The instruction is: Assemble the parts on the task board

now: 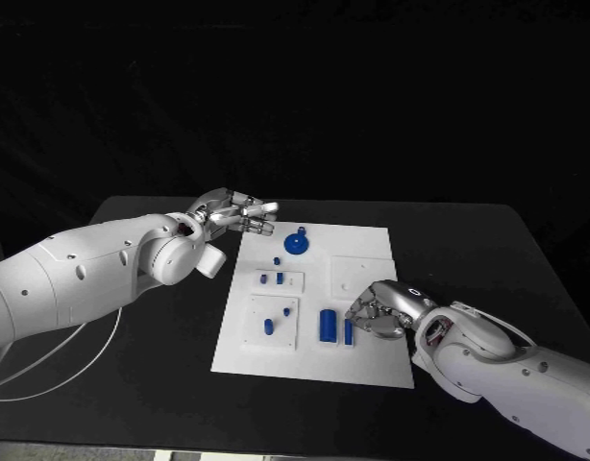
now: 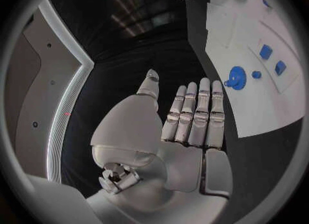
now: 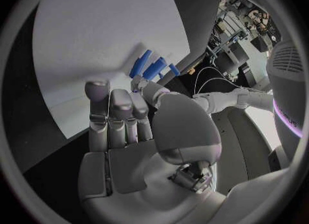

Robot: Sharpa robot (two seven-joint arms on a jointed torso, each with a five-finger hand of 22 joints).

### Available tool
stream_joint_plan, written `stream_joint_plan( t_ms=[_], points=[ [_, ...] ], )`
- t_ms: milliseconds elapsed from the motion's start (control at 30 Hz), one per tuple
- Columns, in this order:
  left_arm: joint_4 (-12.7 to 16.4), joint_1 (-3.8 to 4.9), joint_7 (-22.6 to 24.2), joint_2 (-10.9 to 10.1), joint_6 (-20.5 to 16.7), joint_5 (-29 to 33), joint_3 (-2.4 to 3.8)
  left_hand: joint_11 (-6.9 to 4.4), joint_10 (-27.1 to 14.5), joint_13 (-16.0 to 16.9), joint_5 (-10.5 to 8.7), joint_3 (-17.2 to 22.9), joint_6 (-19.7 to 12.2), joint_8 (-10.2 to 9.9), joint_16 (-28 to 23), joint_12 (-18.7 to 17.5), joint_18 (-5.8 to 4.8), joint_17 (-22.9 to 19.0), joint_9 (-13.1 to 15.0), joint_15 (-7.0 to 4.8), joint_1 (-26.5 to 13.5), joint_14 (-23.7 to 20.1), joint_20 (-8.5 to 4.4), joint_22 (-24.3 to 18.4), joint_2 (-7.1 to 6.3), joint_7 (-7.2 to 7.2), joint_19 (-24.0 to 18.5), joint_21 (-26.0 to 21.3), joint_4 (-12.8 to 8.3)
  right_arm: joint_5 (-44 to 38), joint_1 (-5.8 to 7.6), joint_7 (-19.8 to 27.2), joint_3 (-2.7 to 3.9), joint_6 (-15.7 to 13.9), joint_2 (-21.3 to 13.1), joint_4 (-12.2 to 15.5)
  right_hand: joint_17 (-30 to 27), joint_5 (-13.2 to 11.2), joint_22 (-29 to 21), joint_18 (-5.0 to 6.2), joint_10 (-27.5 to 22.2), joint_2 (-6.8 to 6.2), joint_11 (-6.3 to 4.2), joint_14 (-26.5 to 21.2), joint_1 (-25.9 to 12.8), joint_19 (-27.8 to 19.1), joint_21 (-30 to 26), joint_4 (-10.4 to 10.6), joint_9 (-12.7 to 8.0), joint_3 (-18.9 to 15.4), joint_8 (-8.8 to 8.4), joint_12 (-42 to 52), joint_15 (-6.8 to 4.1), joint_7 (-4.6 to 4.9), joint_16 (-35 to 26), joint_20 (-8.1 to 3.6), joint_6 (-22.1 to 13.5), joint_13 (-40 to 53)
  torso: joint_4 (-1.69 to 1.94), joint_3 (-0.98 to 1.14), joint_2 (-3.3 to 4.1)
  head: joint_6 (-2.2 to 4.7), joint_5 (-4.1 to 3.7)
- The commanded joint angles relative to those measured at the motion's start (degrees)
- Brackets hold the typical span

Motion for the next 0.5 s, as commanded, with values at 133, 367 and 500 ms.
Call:
stream_joint_plan(
  t_ms=[133,367,500],
  points=[
    [0.1,0.01,0.4,0.1,0.8,-0.1,0.04,-0.04,-0.4,0.1,-0.06,-0.3,0.0,0.1,-0.1,0.0,0.5,0.0,0.0,0.05,-0.2,-0.4,-0.03,0.0,0.58,0.0,-0.3,0.2,0.2,-1.7,-0.48,-0.7,-0.16,1.4,0.3,-0.3,0.1,-0.3,0.2,0.44,0.0,0.47,-0.2,-0.1,0.0,2.9,0.2,-0.4,0.0,0.1,0.3,0.1,0.07,0.04,0.2,0.01,0.7,0.1,0.0,-0.01,0.02,-0.1,-0.02],
    [0.1,0.01,0.4,0.1,0.7,-0.1,0.04,-0.04,-0.4,0.1,-0.06,-0.3,0.0,0.1,-0.1,0.0,0.5,0.0,0.0,0.05,-0.2,-0.4,-0.03,0.0,0.58,0.0,-0.3,0.2,0.2,-2.6,-0.62,-1.7,-0.17,1.3,0.5,-0.4,0.2,-0.3,0.3,0.4,0.1,0.35,-0.27,-0.1,-0.1,2.9,0.3,-0.5,0.0,0.0,0.29,0.0,0.1,-0.06,0.3,0.03,1.1,0.1,0.04,-0.02,0.01,-0.33,-0.07],
    [0.1,0.01,0.4,0.1,0.7,-0.1,0.04,-0.04,-0.4,0.1,-0.06,-0.3,0.0,0.1,-0.1,0.0,0.5,0.0,0.0,0.05,-0.2,-0.4,-0.03,0.0,0.58,0.0,-0.3,0.2,0.2,-3.1,-0.64,-2.4,-0.17,1.9,0.6,-0.4,0.1,-0.3,0.3,0.4,0.1,0.33,-0.28,-0.1,-0.2,2.9,0.3,-0.5,0.0,0.0,0.29,0.0,0.09,-0.09,0.3,0.03,1.2,0.1,-0.01,-0.01,0.01,-0.4,-0.08]
  ],
)
